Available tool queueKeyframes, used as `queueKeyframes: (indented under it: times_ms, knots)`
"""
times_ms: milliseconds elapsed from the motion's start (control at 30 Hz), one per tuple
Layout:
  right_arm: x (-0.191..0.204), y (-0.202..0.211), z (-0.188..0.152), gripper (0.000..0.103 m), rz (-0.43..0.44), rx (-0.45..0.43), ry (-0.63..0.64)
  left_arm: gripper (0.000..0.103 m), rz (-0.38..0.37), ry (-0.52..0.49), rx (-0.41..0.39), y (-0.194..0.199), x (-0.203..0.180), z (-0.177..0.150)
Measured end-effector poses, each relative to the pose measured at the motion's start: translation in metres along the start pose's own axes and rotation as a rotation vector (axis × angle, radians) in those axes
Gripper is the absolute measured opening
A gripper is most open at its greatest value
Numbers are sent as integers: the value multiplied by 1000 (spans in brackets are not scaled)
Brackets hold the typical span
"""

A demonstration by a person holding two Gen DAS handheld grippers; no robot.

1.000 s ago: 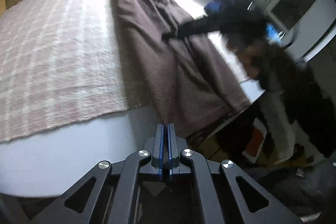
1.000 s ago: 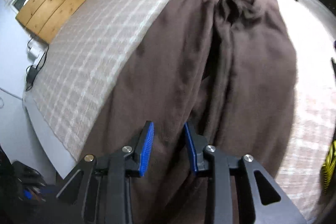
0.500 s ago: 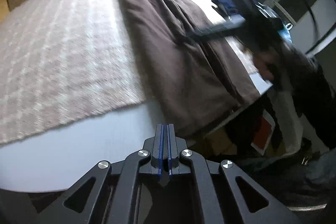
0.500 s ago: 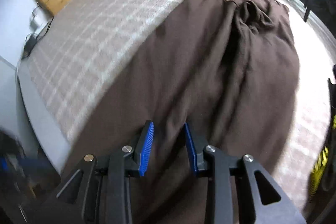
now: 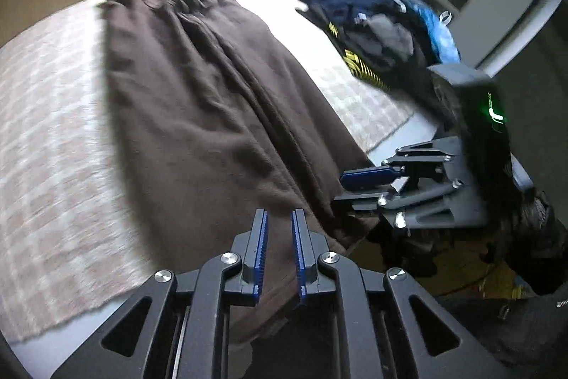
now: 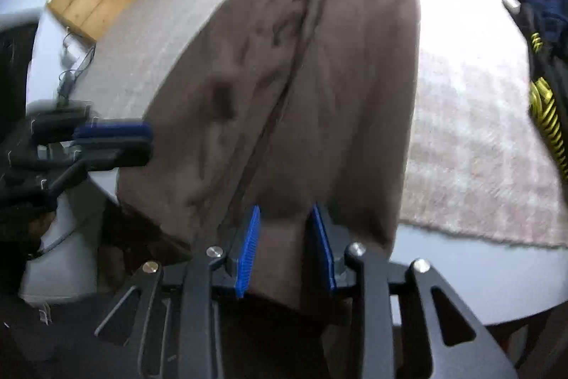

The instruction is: Fold clothes

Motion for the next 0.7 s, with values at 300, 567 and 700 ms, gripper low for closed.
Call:
queueKeyframes:
  times_ms: [300,567,700]
  knots:
    - [-40,57,83,30,-15,-197,-54,27,-22,-75,49,-35,-46,6]
    - [-51,-11,179,30,-31,-82,-2,13,-22,-7,51,-54,-49,2]
    - [-57,-45,190,30,-73,26,38,7,-46,17,35,-54,-46,4]
Point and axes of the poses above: each gripper's, at about its wrist camera, not at the fingertips, and y roughly against the way its jaws point, x to its left, z to its top, the point moved 8 cm from there along -y, roughly the way its jaws point, and after that the axes turned 10 degrees about z, right-handed, at the moved point
